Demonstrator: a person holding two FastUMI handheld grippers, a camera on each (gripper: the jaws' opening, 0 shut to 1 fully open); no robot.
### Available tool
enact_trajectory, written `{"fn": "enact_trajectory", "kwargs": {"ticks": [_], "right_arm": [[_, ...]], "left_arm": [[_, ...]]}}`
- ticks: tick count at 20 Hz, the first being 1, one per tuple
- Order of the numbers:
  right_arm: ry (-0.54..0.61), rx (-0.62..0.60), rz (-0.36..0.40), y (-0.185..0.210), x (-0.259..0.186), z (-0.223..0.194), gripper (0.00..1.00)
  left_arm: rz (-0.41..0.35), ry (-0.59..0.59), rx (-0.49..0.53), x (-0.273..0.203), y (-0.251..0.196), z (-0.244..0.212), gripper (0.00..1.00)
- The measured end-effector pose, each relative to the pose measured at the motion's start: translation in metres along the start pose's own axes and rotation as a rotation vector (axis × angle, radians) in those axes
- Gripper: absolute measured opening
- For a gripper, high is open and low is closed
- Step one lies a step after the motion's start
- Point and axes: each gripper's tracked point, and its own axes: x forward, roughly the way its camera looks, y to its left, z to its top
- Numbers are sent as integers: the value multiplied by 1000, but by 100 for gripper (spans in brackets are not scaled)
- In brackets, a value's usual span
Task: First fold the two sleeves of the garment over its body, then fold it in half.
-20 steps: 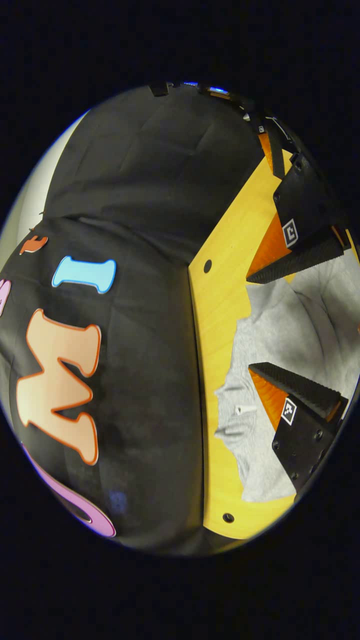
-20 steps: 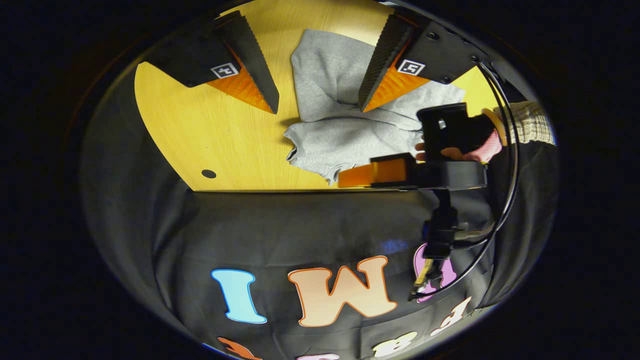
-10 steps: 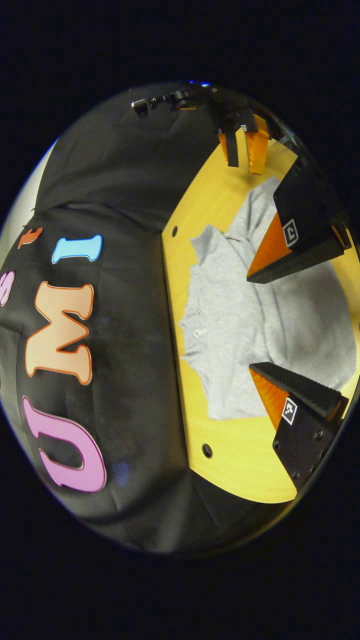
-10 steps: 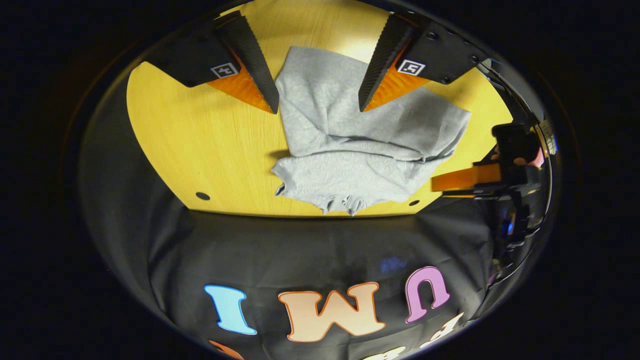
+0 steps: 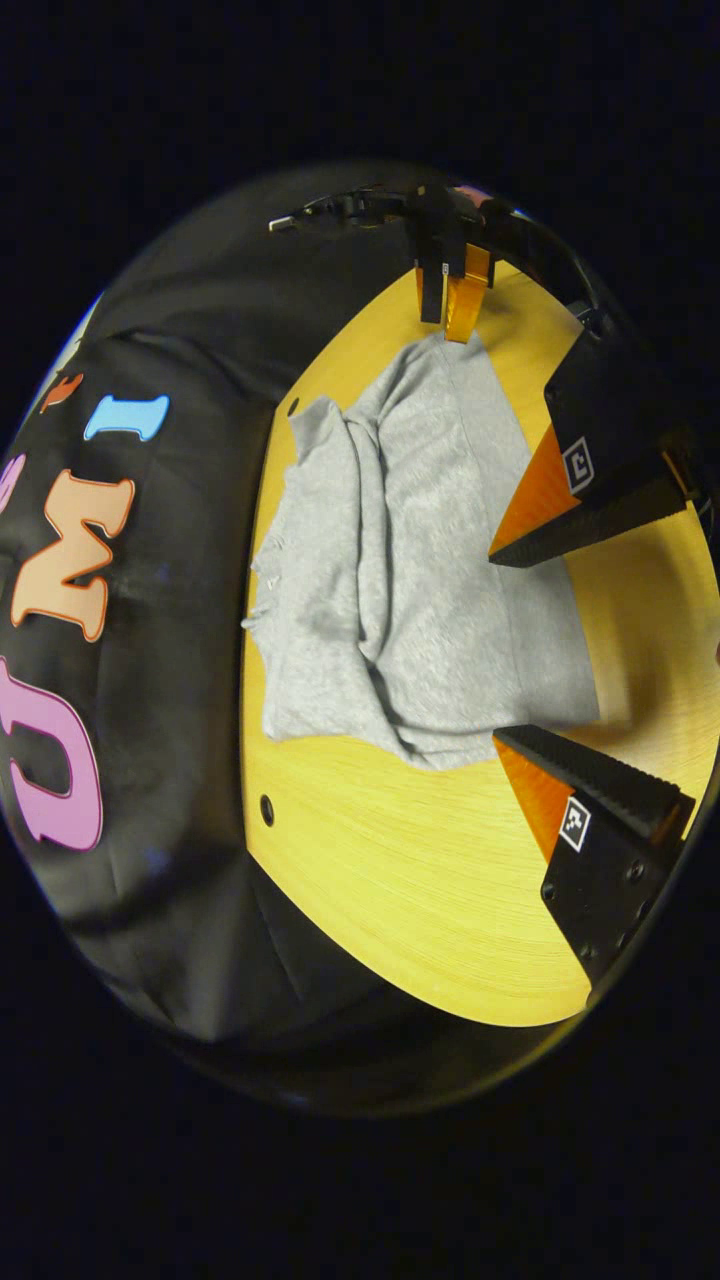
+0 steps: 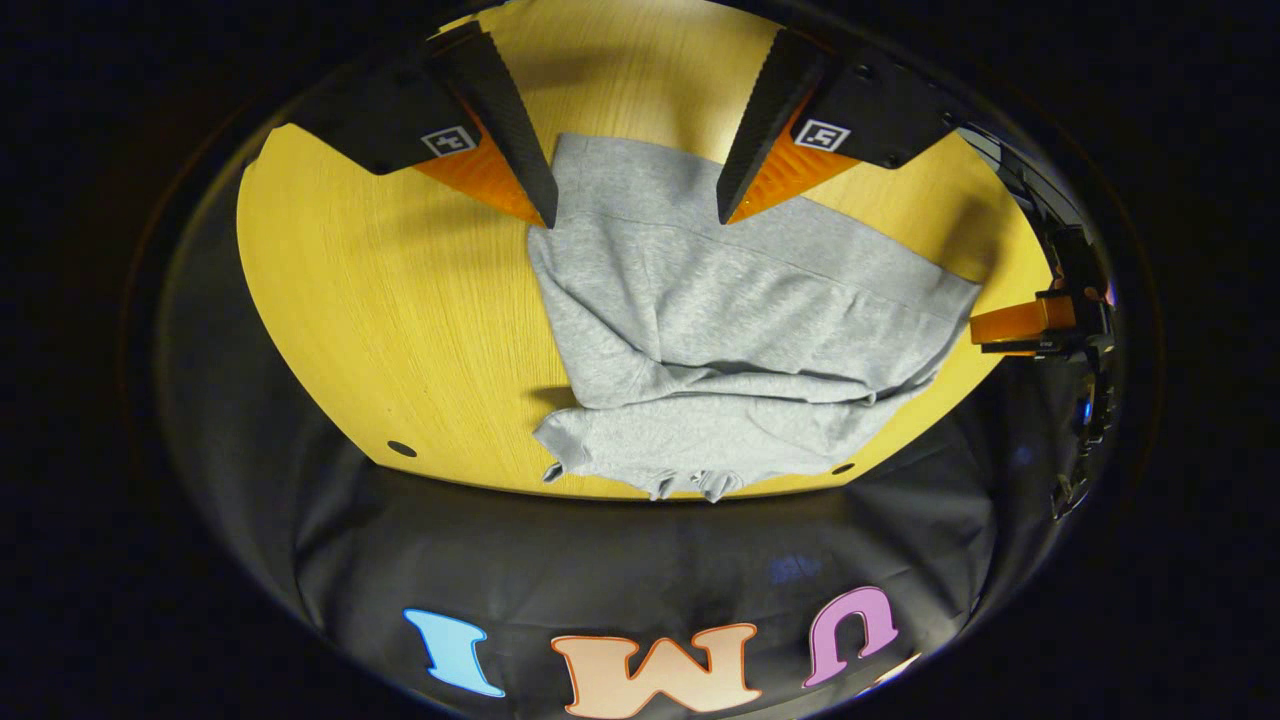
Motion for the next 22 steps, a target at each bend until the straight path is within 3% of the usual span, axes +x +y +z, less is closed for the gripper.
{"fn": "enact_trajectory", "kwargs": {"ticks": [4, 7, 8, 10, 11, 13, 17, 18, 19, 20, 21, 22], "right_arm": [[29, 5, -19, -4, 13, -12, 96], [38, 9, -16, -1, 15, -14, 99], [39, 10, -15, -2, 16, -14, 97], [40, 19, -11, -1, 16, -16, 97], [41, 20, -12, -1, 17, -16, 92], [39, 20, -13, -1, 17, -17, 96], [20, 14, 8, 12, 18, -17, 77], [17, 9, 17, 17, 18, -17, 60], [15, 1, 12, 19, 18, -17, 53], [15, -7, 18, 22, 18, -17, 38], [14, -10, 19, 24, 17, -17, 34], [16, -15, 16, 24, 18, -17, 22]], "left_arm": [[0, 37, -12, 6, 10, -21, 93], [21, 69, -17, 13, 15, -34, 93], [44, 80, -6, 10, 19, -39, 98], [51, 60, 21, 14, 20, -36, 92], [58, 62, 24, 12, 19, -36, 91], [59, 58, 22, 15, 20, -36, 92], [45, 47, 22, 17, 17, -32, 82], [36, 49, 23, 19, 16, -31, 72], [22, 50, 22, 22, 14, -30, 68], [9, 51, 15, 24, 11, -29, 60], [-6, 52, 9, 27, 8, -26, 51], [-21, 52, 2, 29, 5, -25, 38]]}}
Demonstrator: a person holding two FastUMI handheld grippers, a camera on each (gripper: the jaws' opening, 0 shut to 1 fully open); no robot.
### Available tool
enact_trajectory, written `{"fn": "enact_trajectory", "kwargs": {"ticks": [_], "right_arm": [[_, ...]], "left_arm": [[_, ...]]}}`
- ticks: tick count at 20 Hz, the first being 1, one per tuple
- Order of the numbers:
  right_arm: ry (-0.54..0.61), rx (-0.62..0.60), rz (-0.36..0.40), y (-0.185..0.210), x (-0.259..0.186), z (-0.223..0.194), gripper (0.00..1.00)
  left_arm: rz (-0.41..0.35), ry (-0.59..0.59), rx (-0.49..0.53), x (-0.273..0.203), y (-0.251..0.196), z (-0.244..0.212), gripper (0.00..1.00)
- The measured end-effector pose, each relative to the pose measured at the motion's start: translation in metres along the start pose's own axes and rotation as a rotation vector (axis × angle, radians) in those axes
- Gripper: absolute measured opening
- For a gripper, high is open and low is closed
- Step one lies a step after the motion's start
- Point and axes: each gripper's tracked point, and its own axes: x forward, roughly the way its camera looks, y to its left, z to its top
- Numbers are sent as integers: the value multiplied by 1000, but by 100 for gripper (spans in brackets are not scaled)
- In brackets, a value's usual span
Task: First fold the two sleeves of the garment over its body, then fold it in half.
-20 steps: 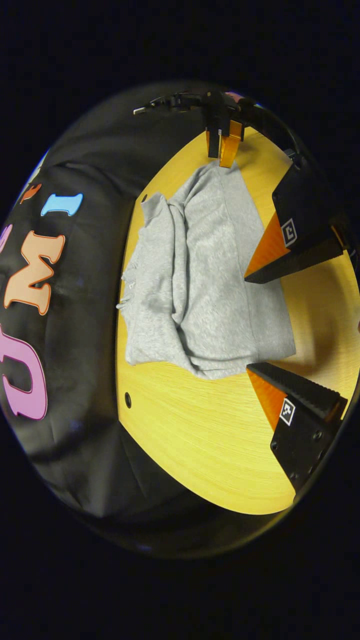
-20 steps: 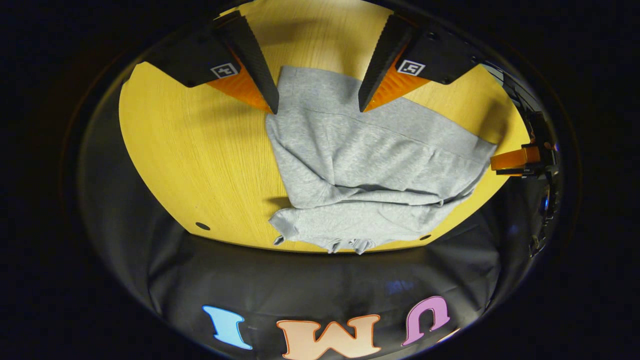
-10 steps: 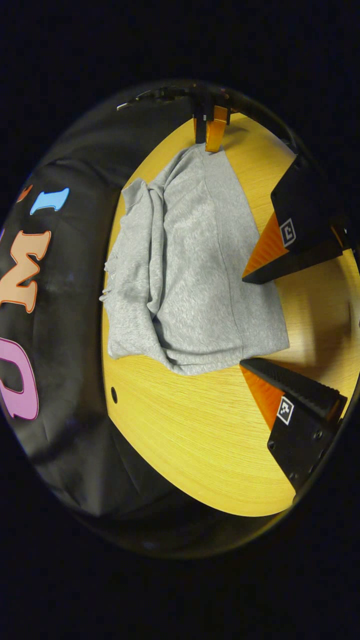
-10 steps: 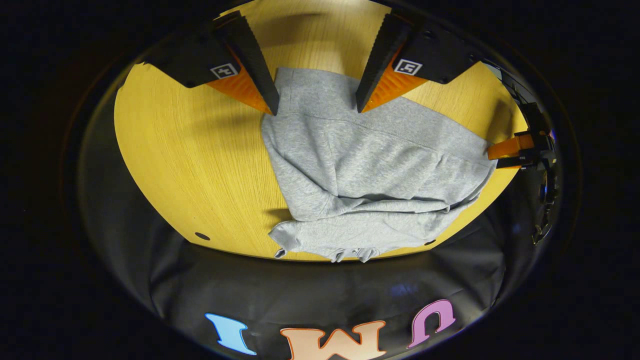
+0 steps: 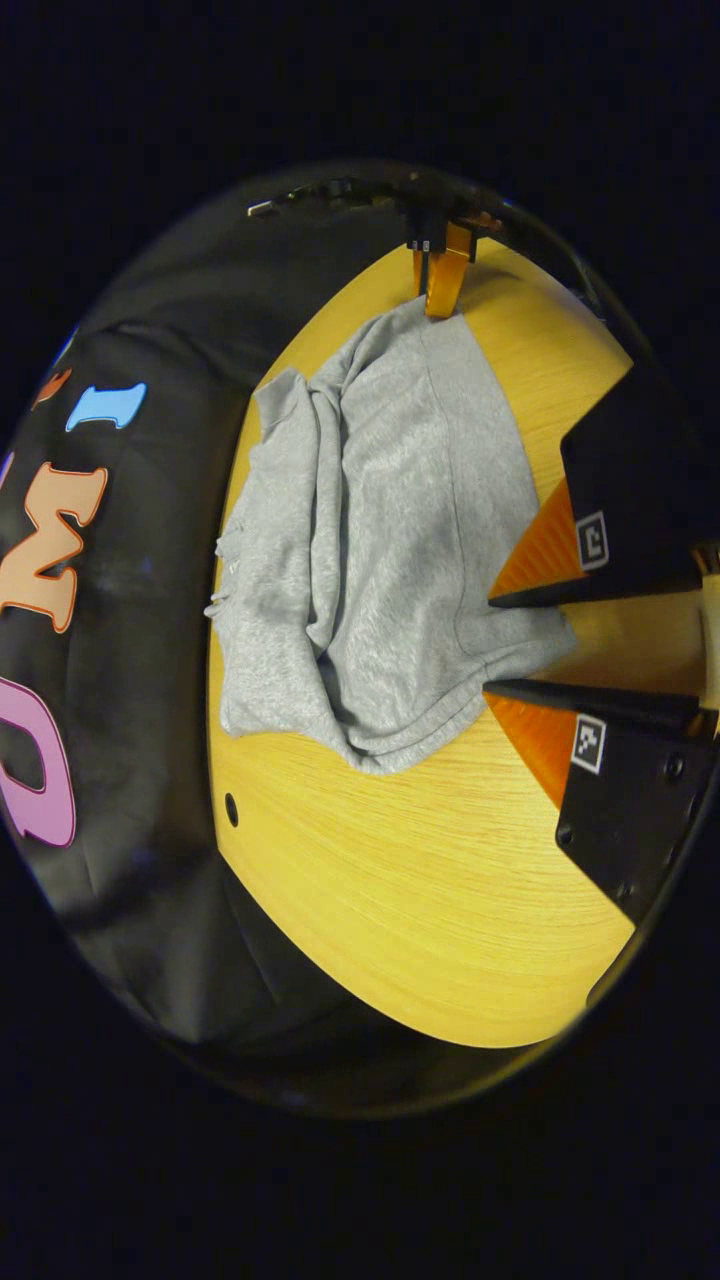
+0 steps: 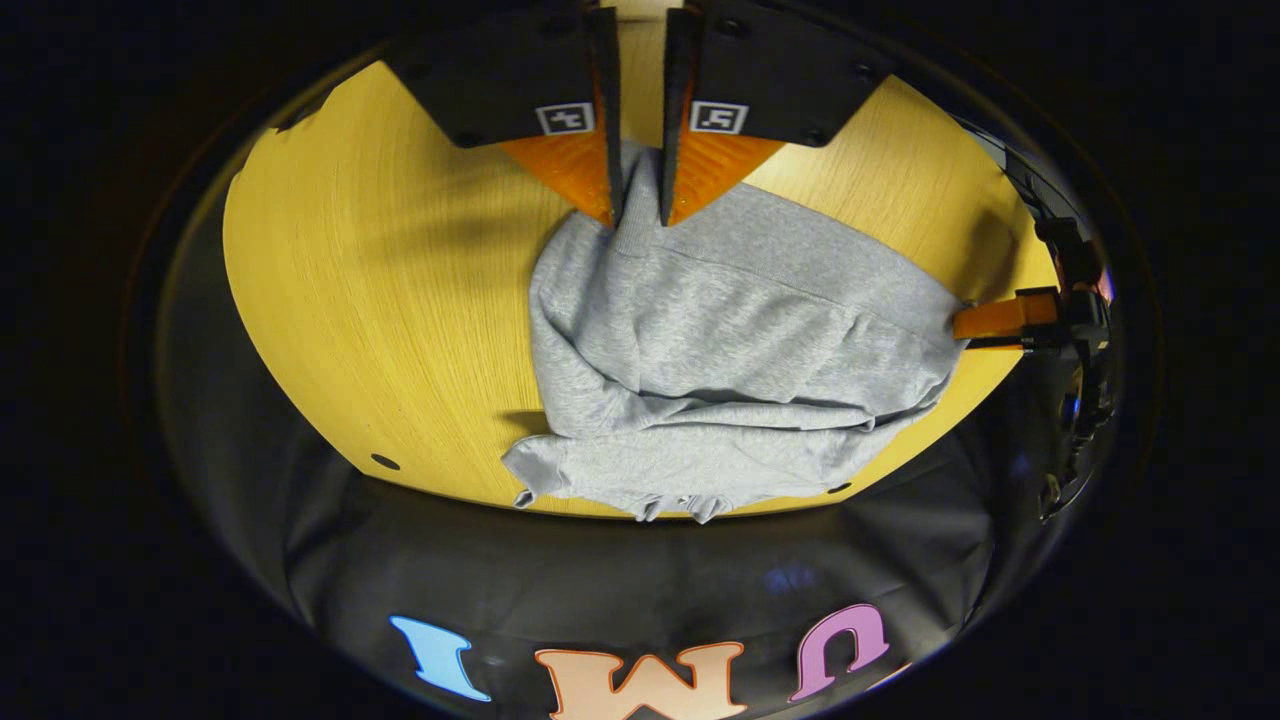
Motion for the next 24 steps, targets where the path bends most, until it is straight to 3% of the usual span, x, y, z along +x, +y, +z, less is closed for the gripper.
{"fn": "enact_trajectory", "kwargs": {"ticks": [1, 2, 6, 7, 15, 24], "right_arm": [[0, -7, 7, 1, 0, 1, 14], [8, 6, 6, 0, 0, 0, 14], [25, 40, 4, -1, 0, 2, 11], [25, 45, 0, -1, -1, 2, 6], [-3, 132, -7, 2, -8, 20, 6], [-116, 197, 17, 0, -10, 88, 6]], "left_arm": [[-17, -1, -13, 0, -4, 1, 32], [-21, -6, -22, 1, -5, 2, 16], [-28, -14, -23, 3, -7, 2, 3], [-26, -12, -22, 4, -7, 3, 2], [-44, -53, -148, 0, -13, 20, 0], [-127, -203, -292, 0, -28, 101, 0]]}}
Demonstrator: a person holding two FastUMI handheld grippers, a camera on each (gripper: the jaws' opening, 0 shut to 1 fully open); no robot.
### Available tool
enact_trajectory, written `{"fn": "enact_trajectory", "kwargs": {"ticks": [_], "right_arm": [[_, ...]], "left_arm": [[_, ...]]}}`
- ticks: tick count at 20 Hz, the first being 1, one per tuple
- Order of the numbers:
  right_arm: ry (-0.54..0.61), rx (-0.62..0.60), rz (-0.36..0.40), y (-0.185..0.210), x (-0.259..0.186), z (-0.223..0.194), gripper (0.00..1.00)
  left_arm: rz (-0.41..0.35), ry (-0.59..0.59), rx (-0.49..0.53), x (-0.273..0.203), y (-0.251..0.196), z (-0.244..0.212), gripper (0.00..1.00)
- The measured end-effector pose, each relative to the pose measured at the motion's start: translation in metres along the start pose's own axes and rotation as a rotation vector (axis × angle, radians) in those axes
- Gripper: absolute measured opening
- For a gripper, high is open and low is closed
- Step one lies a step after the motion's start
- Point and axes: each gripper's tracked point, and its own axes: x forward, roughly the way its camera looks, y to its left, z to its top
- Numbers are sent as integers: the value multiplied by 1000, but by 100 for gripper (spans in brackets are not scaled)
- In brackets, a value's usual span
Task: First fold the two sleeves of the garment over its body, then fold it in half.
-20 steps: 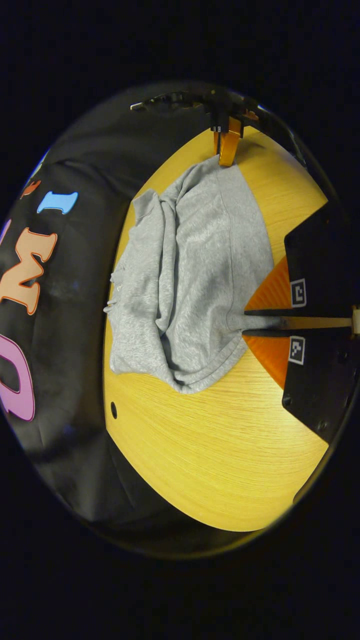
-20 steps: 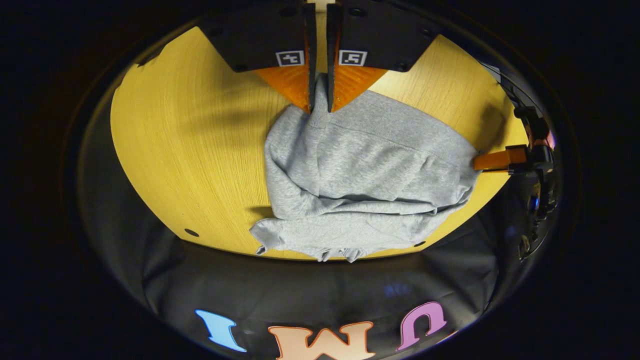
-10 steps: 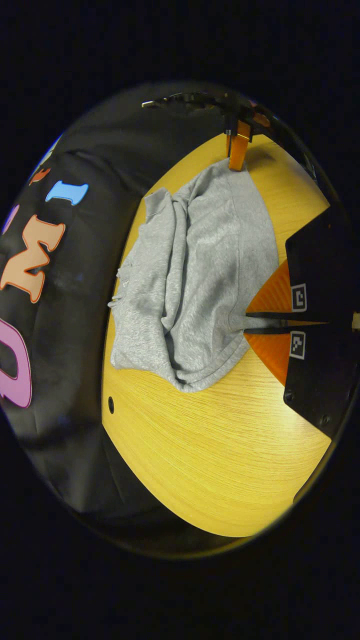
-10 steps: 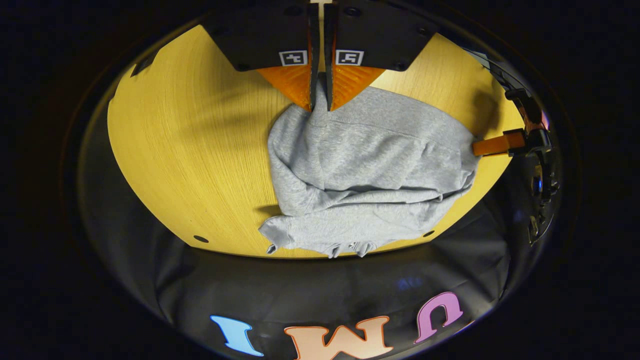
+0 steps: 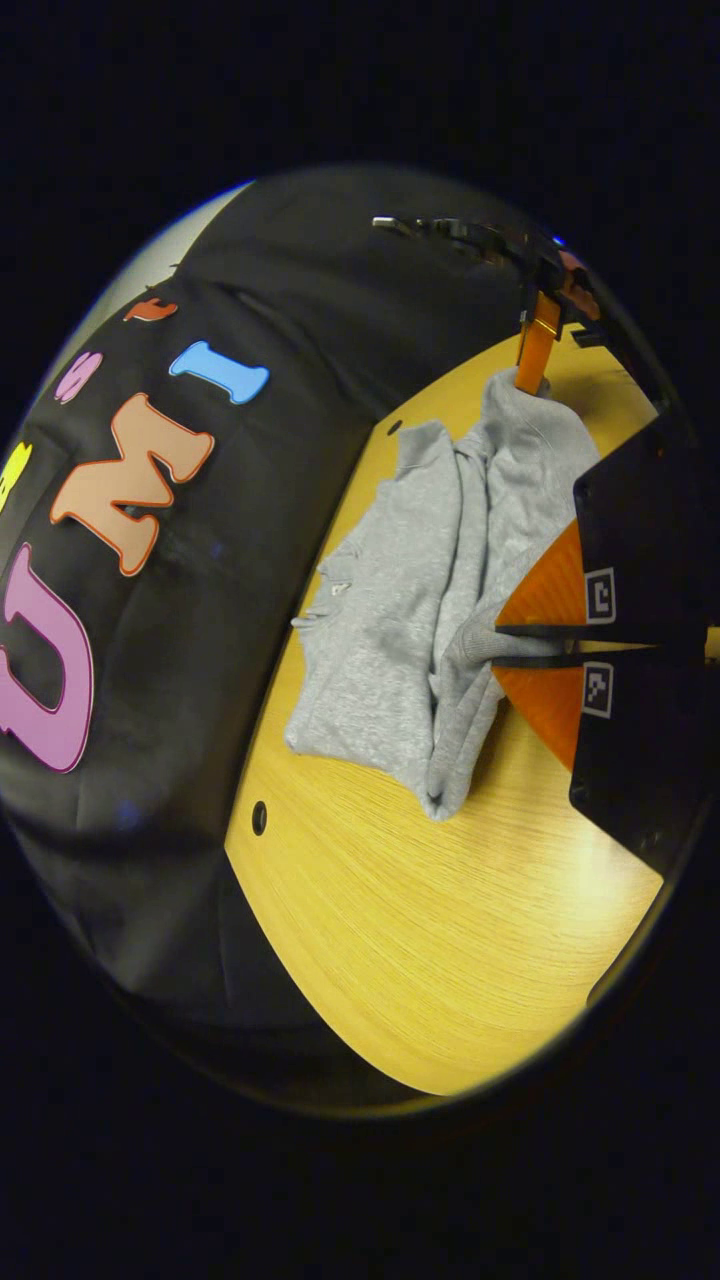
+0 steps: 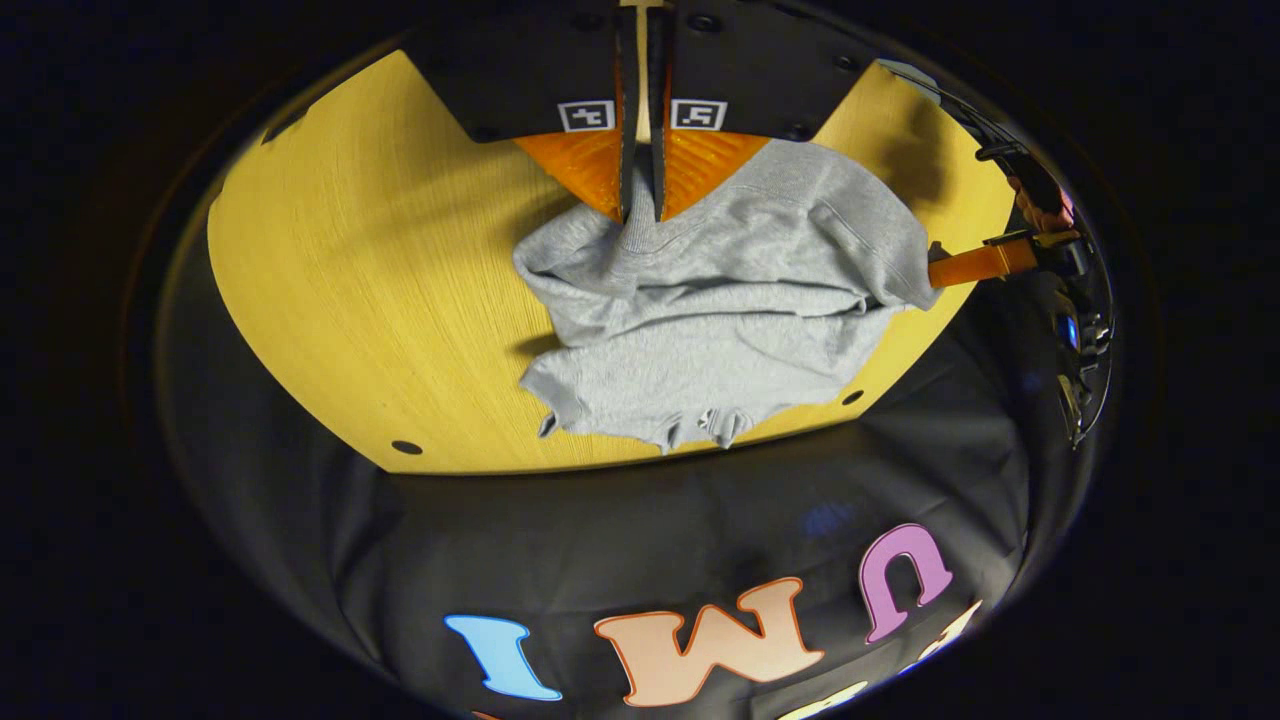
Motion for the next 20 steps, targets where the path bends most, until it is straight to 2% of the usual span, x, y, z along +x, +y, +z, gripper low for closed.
{"fn": "enact_trajectory", "kwargs": {"ticks": [6, 12, 15, 17, 20], "right_arm": [[-55, -22, 12, 6, 25, 46, 6], [-100, 14, -10, 4, 76, 104, 6], [-66, 29, -18, 1, 111, 109, 7], [-15, 37, -28, -4, 134, 97, 6], [25, 56, -24, -7, 155, 85, 6]], "left_arm": [[0, -53, 32, 37, -8, 40, 0], [74, -110, 27, 88, 2, 83, 0], [118, -77, 46, 114, 11, 81, 0], [153, -41, 63, 130, 18, 73, 0], [184, -36, 28, 145, 26, 66, 0]]}}
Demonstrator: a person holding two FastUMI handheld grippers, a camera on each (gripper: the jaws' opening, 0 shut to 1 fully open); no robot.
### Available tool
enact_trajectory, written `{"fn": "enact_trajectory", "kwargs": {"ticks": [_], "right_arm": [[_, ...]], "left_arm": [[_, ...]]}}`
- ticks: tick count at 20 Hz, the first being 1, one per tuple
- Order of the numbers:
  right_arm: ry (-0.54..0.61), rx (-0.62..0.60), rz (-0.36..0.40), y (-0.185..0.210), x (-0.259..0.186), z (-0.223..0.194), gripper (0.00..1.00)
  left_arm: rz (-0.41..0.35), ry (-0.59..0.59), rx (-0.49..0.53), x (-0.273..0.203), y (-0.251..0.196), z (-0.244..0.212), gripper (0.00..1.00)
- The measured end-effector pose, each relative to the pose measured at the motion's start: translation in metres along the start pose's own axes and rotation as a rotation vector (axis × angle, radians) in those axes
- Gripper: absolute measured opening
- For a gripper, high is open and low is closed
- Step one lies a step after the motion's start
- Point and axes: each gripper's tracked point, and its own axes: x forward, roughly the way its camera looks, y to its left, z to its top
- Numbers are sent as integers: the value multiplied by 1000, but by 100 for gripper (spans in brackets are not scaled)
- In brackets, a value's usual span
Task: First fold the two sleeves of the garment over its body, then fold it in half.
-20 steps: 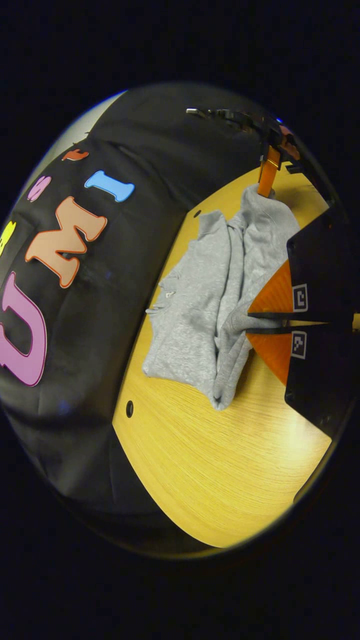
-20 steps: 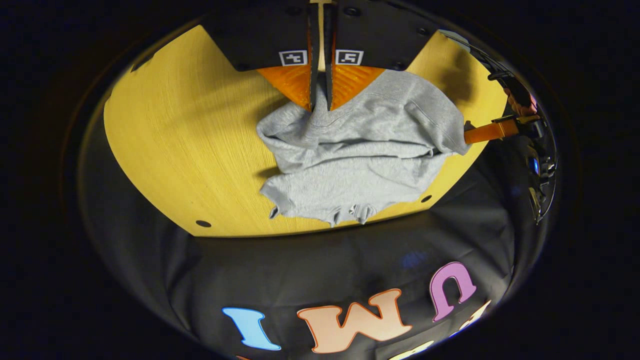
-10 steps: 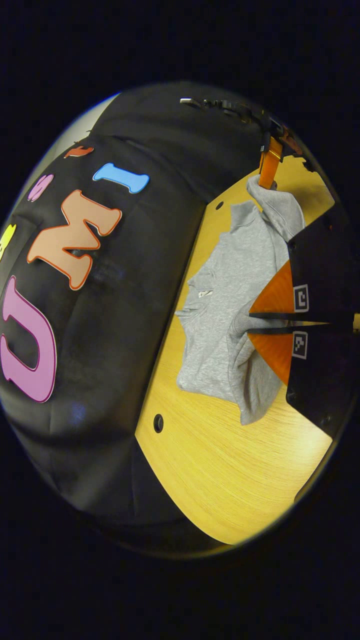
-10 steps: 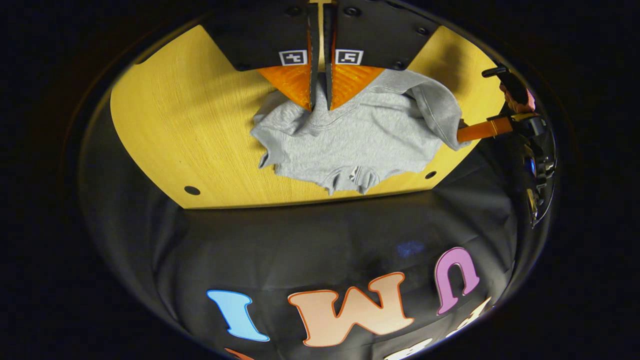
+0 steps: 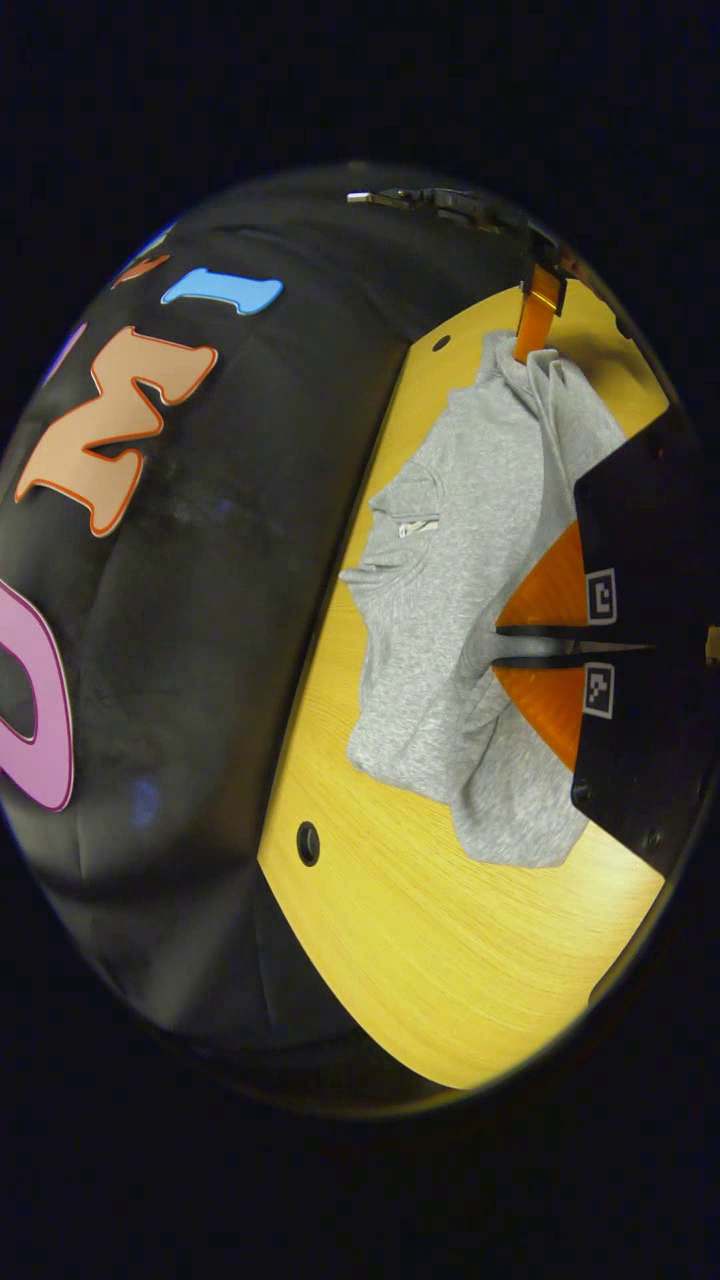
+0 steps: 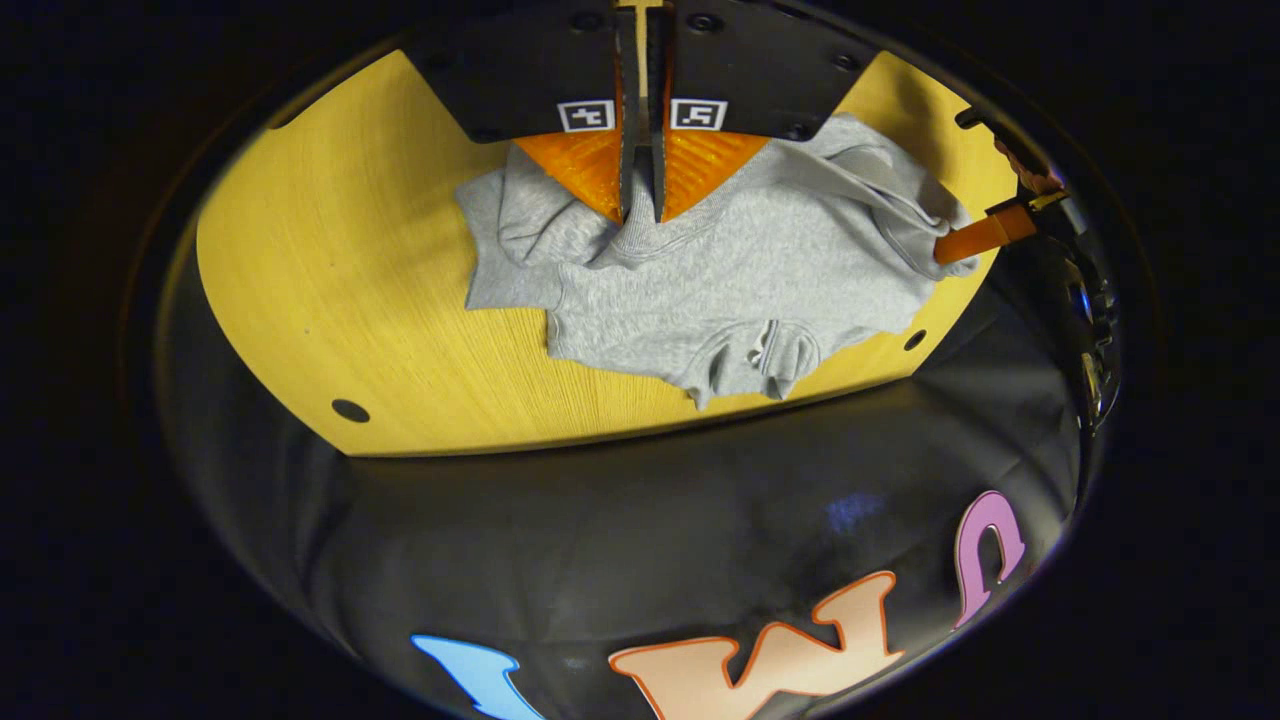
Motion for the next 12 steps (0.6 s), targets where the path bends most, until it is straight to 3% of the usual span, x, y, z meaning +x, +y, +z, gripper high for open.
{"fn": "enact_trajectory", "kwargs": {"ticks": [5, 8, 9, 10, 11, 12], "right_arm": [[1, 40, 52, 2, 13, 1, 6], [11, 93, 95, 4, 9, 6, 17], [15, 121, 118, 8, 3, 10, 18], [0, 125, 136, 12, -3, 15, 29], [-32, 108, 146, 13, -9, 24, 39], [-61, 93, 150, 13, -22, 33, 62]], "left_arm": [[14, 8, -51, 8, 1, -7, 1], [3, -2, -51, 4, 0, -2, 9], [0, -10, -49, 0, -1, 2, 6], [-5, -14, -47, -4, -2, 6, 14], [-38, -27, -38, -13, -9, 13, 33], [-54, -47, -12, -21, -12, 24, 52]]}}
